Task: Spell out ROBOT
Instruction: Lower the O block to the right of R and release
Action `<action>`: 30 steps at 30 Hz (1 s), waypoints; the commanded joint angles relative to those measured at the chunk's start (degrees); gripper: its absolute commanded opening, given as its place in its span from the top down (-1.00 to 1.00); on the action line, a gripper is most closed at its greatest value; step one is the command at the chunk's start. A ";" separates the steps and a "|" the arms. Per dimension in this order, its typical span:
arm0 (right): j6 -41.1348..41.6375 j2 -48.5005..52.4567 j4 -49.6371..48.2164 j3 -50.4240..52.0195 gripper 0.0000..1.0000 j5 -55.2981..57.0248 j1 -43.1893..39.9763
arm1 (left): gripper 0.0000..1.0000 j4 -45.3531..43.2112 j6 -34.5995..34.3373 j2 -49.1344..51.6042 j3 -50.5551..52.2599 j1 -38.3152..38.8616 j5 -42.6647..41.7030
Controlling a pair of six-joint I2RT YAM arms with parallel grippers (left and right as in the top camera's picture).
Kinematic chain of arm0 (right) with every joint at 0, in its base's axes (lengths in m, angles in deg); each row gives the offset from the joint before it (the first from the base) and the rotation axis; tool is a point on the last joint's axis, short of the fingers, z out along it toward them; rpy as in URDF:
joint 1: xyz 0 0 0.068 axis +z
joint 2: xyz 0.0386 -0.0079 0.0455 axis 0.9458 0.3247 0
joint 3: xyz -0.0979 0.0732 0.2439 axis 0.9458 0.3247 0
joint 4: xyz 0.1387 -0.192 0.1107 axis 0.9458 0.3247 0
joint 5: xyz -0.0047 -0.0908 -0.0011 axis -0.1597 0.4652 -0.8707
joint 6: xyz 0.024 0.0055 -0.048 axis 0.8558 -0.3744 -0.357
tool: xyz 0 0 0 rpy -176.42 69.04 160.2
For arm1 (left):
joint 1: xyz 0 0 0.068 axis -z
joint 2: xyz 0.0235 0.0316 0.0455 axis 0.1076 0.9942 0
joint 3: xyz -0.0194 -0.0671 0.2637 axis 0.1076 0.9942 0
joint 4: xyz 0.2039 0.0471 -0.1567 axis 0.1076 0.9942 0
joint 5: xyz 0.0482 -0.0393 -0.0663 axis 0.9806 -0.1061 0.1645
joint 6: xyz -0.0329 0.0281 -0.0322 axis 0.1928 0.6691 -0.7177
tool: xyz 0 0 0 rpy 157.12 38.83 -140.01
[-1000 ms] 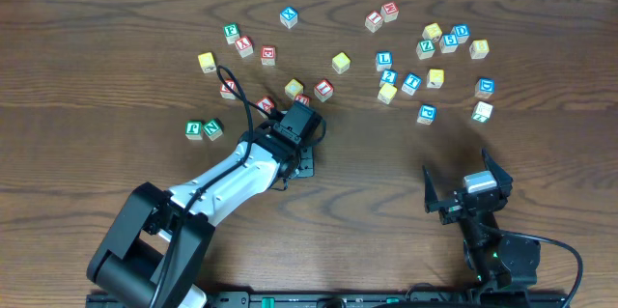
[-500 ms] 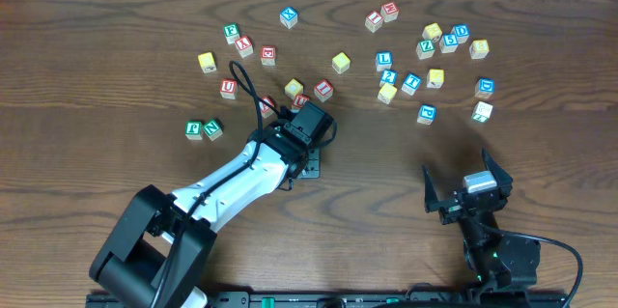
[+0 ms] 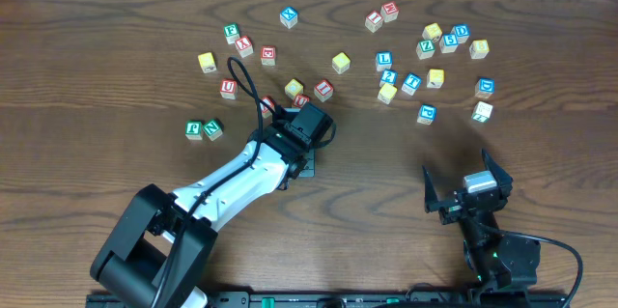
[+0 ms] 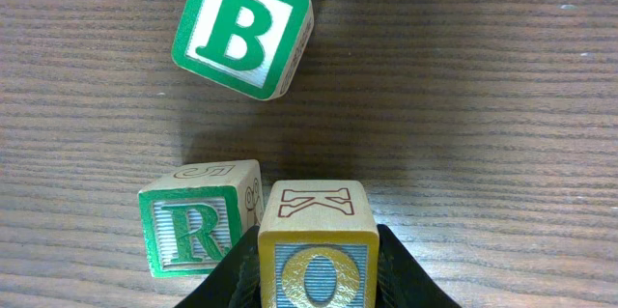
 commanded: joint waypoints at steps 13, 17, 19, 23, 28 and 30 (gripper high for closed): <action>0.85 -0.09 0.26 0.07 -0.99 0.00 -0.37 | 0.85 -0.50 -0.33 1.95 -1.42 0.02 1.31; 0.85 -0.09 0.26 0.07 -0.99 0.00 -0.37 | 0.85 -1.14 -0.50 1.95 -1.42 0.02 0.61; 0.85 -0.09 0.26 0.07 -0.99 0.00 -0.37 | 0.77 -1.31 -0.50 1.95 -1.42 0.02 0.46; 0.85 -0.09 0.26 0.07 -0.99 0.00 -0.37 | 0.67 -1.29 -0.48 1.95 -1.42 0.02 0.44; 0.85 -0.09 0.26 0.07 -0.99 0.00 -0.37 | 0.70 -0.83 -0.48 2.01 -1.42 0.02 0.42; 0.85 -0.09 0.26 0.07 -0.98 0.00 -0.37 | 0.70 -0.76 -0.50 2.38 -1.40 0.02 0.42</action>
